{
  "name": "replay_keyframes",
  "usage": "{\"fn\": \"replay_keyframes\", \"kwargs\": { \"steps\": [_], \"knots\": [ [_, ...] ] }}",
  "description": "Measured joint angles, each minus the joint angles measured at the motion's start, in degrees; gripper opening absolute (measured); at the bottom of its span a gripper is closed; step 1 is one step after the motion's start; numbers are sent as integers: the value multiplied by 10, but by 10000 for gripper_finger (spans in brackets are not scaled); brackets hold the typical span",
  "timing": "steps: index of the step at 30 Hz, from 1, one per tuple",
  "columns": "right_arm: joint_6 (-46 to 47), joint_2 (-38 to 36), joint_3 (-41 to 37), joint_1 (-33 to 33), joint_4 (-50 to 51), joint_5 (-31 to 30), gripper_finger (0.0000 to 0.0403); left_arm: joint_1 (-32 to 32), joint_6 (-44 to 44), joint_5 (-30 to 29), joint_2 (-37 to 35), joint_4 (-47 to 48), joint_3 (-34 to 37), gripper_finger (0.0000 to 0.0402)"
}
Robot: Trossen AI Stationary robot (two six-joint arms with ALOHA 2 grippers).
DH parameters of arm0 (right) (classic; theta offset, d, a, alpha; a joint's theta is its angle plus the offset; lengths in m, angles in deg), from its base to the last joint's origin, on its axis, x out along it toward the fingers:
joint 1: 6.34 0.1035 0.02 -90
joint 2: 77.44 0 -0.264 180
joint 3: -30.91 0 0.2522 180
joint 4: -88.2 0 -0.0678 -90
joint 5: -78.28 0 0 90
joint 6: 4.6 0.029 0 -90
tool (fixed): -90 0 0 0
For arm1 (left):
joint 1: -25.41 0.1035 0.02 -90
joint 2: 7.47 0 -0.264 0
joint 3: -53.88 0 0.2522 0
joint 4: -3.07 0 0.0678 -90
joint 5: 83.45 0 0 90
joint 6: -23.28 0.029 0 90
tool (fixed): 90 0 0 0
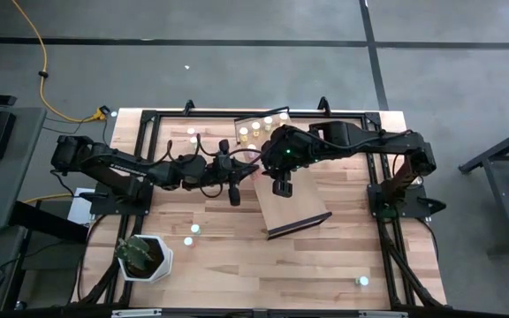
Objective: Pick and place medicine bottles onto shelf by color
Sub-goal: Put the pink pill bottle on the shelf
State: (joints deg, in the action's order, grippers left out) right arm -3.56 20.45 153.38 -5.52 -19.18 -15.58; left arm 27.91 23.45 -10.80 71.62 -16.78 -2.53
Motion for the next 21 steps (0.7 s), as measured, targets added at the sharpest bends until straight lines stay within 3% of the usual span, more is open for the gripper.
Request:
{"fn": "replay_keyframes", "kwargs": {
  "steps": [21],
  "knots": [
    [0, 0, 0, -1, -41, -4, 110, 0, -21, 2, 0, -1, 0, 0]
  ]
}}
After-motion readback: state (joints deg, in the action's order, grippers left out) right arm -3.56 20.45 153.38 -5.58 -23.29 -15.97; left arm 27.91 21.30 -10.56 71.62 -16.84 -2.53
